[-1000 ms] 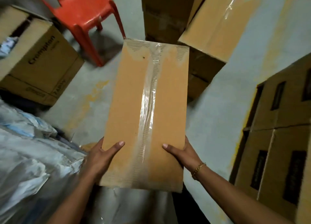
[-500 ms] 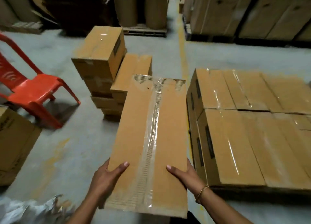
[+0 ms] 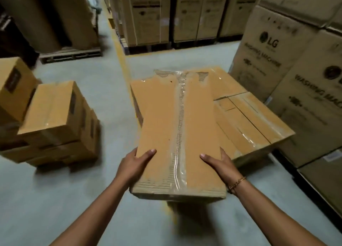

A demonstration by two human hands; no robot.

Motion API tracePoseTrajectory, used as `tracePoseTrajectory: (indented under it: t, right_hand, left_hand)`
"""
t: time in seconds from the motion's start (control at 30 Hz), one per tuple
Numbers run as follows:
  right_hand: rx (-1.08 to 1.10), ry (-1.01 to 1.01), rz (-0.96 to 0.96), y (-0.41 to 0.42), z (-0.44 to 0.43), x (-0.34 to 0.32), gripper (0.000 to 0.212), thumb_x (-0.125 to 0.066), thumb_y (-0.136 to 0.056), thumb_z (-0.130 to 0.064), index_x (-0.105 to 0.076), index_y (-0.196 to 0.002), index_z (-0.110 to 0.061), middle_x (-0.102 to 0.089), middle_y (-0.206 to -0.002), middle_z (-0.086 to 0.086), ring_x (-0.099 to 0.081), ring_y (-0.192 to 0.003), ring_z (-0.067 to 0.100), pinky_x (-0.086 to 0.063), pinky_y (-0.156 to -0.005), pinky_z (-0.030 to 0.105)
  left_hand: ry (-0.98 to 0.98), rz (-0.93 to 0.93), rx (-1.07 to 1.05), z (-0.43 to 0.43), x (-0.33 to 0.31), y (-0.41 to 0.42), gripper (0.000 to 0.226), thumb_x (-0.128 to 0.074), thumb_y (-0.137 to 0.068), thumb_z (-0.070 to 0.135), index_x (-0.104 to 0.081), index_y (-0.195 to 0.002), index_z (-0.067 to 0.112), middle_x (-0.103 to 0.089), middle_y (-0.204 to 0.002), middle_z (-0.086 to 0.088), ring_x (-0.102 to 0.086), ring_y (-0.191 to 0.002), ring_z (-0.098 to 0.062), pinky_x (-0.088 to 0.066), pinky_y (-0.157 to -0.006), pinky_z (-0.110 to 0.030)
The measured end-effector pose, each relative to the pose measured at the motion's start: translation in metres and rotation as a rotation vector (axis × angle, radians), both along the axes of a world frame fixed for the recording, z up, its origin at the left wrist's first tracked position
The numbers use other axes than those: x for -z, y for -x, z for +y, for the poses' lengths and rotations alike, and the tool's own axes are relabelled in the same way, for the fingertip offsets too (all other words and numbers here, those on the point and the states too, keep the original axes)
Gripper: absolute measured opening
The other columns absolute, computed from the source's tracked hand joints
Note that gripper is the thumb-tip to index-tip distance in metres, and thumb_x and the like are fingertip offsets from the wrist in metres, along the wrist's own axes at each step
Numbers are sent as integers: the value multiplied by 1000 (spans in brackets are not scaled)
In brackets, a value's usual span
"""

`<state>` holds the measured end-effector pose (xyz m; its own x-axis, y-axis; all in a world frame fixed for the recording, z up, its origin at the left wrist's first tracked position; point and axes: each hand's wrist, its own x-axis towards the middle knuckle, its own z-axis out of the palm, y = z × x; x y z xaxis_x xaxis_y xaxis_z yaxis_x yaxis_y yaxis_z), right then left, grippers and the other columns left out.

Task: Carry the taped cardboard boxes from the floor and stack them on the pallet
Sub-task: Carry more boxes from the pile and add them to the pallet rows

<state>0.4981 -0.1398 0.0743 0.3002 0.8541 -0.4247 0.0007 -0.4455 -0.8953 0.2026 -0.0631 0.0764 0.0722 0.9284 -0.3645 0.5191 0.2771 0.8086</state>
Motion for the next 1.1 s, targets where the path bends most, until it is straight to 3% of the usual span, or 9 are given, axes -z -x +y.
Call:
tracePoseTrajectory:
  t: [0.2, 0.33, 0.43, 0.6, 0.7, 0.8, 0.9, 1.0, 1.1]
  right_hand:
    - [161, -8, -26, -157, -27, -24, 59, -83, -79, -35, -52, -129, -29, -71, -111, 1, -71, -96, 23, -60, -73, 37]
    - [211, -9, -37, -232, -32, -27, 75, -86, -69, -47, -51, -135, -34, -72, -115, 1, -72, -101, 25, -60, -87, 48]
    - [235, -11, -43, -276, -25, -25, 70, -84, -75, -44, -51, -136, -33, -72, -116, 0, -71, -102, 24, -59, -87, 47]
    - [240, 0, -54, -348, 11, -18, 57, -79, -84, -37, -51, -132, -34, -70, -114, -3, -69, -102, 20, -58, -79, 35]
    - [242, 21, -63, -392, 38, -5, 54, -79, -84, -35, -51, -132, -34, -71, -115, -3, -70, -101, 19, -58, -76, 33]
    - [244, 62, -73, -439, 66, 5, 56, -81, -83, -37, -54, -132, -33, -72, -117, -2, -70, -103, 20, -59, -87, 42]
    - [245, 88, -66, -483, 92, 11, 49, -82, -81, -36, -56, -123, -37, -72, -115, -1, -70, -103, 22, -58, -92, 47]
    - [245, 116, -65, -516, 109, 16, 48, -80, -83, -33, -54, -124, -36, -72, -115, 0, -70, -103, 23, -58, -90, 45]
    - [228, 132, -89, -553, 132, 20, 54, -80, -83, -34, -55, -130, -31, -72, -114, -2, -71, -102, 21, -59, -84, 40]
  left_hand:
    - [-21, -61, 151, 14, -15, -169, 95, -58, -64, 93, -58, -136, 31, -72, -122, 6, -71, -98, -19, -58, -91, -45]
    - [-10, -86, 232, 23, -27, -251, 53, -65, -85, 68, -56, -123, 31, -62, -117, 18, -63, -83, -3, -52, -80, -29]
    - [-6, -103, 267, 44, -24, -298, 71, -66, -78, 76, -62, -132, 30, -73, -111, 13, -72, -91, -10, -59, -88, -40]
    - [41, -79, 255, 95, 16, -372, 109, -62, -56, 98, -53, -143, 33, -67, -132, 3, -69, -110, -24, -55, -97, -51]
    - [54, -81, 250, 115, 22, -418, 108, -62, -64, 93, -46, -150, 31, -59, -145, -1, -65, -119, -26, -52, -102, -48]
    - [56, -91, 248, 136, 28, -467, 104, -64, -75, 82, -37, -156, 24, -47, -155, -4, -53, -134, -29, -44, -108, -43]
    - [75, -110, 260, 154, 35, -509, 89, -67, -86, 62, -35, -157, 18, -43, -157, -7, -48, -138, -29, -41, -103, -37]
    - [100, -138, 251, 168, 38, -539, 80, -69, -88, 57, -42, -154, 19, -51, -151, -5, -55, -123, -21, -44, -97, -34]
    - [142, -166, 247, 186, 38, -573, 71, -70, -85, 62, -53, -144, 28, -61, -129, 13, -57, -107, -9, -45, -92, -30]
